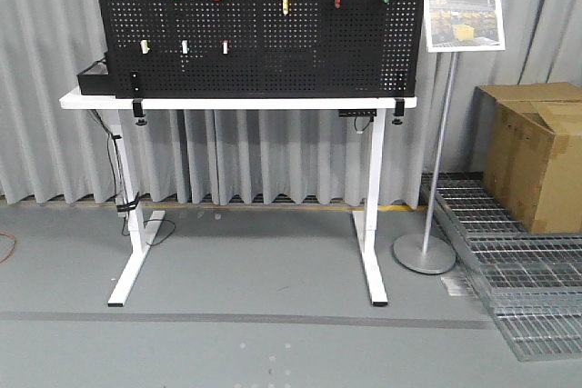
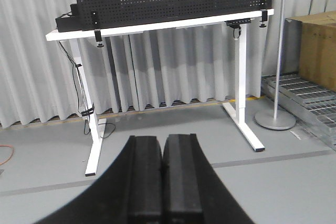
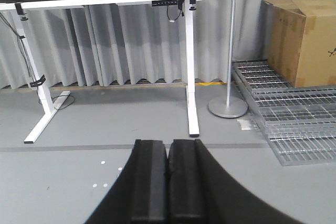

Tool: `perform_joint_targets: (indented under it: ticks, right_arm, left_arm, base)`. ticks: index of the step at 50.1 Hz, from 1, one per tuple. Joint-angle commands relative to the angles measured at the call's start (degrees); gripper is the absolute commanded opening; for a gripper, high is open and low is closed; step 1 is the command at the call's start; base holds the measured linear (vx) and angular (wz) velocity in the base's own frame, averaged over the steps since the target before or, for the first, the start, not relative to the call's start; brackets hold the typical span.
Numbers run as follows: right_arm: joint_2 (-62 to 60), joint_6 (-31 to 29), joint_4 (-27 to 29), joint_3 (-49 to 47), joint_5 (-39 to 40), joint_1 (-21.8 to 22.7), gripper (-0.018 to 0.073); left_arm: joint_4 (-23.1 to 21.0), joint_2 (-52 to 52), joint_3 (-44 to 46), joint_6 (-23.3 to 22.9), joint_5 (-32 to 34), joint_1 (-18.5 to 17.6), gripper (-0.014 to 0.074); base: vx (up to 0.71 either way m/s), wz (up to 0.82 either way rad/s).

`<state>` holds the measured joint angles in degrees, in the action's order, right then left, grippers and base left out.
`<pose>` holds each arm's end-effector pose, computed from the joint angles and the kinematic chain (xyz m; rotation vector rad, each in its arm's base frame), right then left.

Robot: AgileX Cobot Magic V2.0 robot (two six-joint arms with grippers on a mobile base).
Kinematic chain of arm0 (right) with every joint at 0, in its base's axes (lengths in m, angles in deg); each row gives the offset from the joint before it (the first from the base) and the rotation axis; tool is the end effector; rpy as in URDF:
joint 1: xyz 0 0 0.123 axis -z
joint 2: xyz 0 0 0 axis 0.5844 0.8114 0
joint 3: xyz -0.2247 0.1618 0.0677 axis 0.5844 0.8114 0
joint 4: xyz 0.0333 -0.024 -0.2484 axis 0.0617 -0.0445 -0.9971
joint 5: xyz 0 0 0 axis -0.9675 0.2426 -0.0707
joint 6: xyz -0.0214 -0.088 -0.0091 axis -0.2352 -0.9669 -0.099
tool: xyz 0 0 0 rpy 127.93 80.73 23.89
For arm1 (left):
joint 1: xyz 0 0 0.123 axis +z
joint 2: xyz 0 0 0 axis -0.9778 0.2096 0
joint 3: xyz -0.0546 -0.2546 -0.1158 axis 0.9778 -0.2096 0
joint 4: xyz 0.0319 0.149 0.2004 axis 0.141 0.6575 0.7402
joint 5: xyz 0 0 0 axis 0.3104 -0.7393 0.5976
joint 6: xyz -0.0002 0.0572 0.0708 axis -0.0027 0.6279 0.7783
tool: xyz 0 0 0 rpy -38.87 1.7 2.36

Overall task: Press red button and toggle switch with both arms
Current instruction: 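Drive the base forward toward the black pegboard on the white desk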

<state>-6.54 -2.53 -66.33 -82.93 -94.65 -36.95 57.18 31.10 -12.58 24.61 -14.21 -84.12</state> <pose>0.0560 0.0018 0.1845 0.0176 1.7128 0.0570 0.0564 -0.0069 0.1957 0.1482 1.5888 -0.0386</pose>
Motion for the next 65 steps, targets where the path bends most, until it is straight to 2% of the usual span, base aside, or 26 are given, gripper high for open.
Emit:
perform_joint_targets:
  ticks: [1, 24, 65]
  right_arm:
    - [-1.0, -0.1, -0.2, 0.7, 4.9, 0.2, 0.0]
    - [-1.0, -0.1, -0.2, 0.7, 4.9, 0.2, 0.0]
    - [-1.0, -0.1, -0.2, 0.7, 4.9, 0.2, 0.0]
  left_arm:
    - [-0.2, -0.8, -2.0, -0.5, 4.9, -0.1, 0.0001]
    - [-0.2, -0.8, -2.0, -0.5, 4.9, -0.1, 0.0001]
    - [-0.2, -0.8, -2.0, -0.5, 4.9, -0.1, 0.0001]
  base:
    - [0.2, 0.0]
    - [0.29, 0.1]
    - [0.45, -0.04]
